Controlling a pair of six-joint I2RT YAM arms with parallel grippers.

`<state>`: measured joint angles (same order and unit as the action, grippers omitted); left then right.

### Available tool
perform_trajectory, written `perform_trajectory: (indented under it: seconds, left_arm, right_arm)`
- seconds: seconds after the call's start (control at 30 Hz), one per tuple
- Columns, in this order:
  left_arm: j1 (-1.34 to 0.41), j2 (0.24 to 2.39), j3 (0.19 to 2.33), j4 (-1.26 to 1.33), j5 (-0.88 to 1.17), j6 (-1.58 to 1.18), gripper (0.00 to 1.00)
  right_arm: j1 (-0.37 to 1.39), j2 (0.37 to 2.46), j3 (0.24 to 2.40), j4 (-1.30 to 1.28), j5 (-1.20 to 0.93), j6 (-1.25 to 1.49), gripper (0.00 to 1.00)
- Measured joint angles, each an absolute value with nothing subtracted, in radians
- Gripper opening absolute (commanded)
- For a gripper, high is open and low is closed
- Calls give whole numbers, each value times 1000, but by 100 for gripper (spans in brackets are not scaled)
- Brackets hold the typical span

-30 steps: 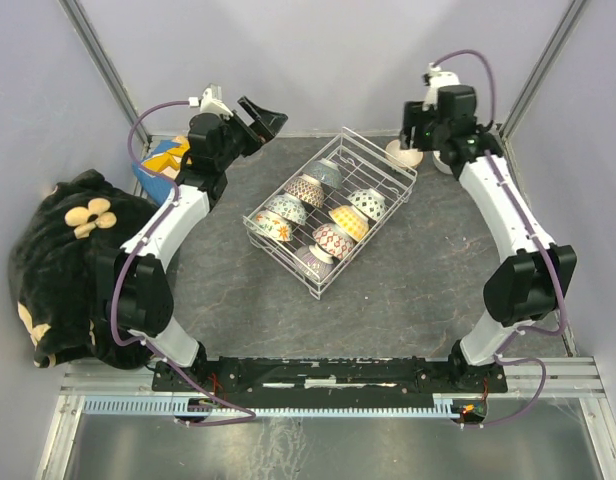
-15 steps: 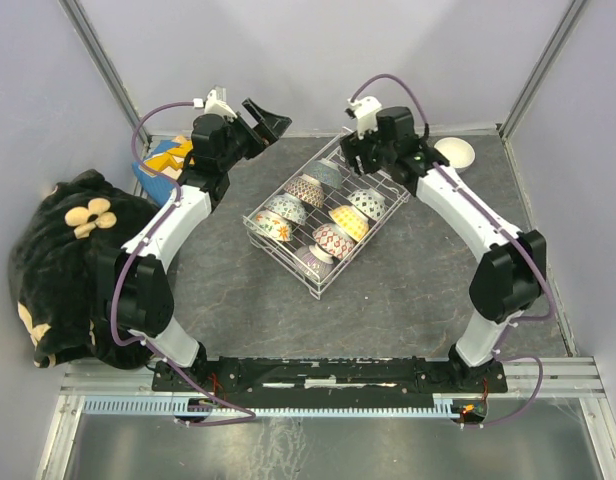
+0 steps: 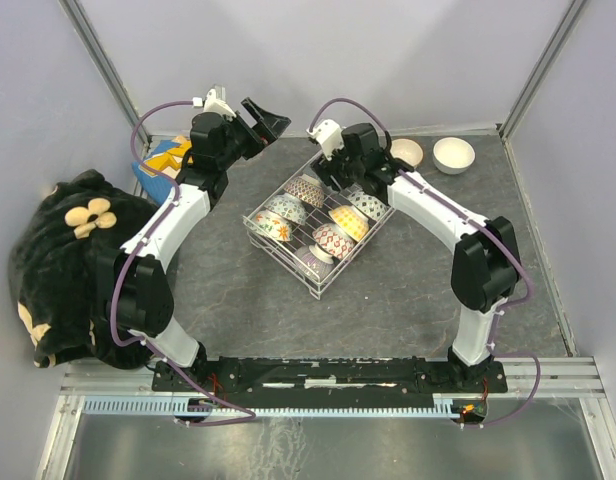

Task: Unload the bowls from the dish rack
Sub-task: Pick up the bowl from the dish rack.

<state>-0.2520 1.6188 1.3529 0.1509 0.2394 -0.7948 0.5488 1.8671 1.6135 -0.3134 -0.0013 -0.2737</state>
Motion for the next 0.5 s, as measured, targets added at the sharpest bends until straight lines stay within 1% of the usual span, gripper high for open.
perform_trajectory:
  seconds: [0.5]
  left_arm:
    - [-236, 1625, 1353, 151, 243, -795, 100]
  right_arm:
    - [575, 1980, 1613, -289, 35, -351, 78]
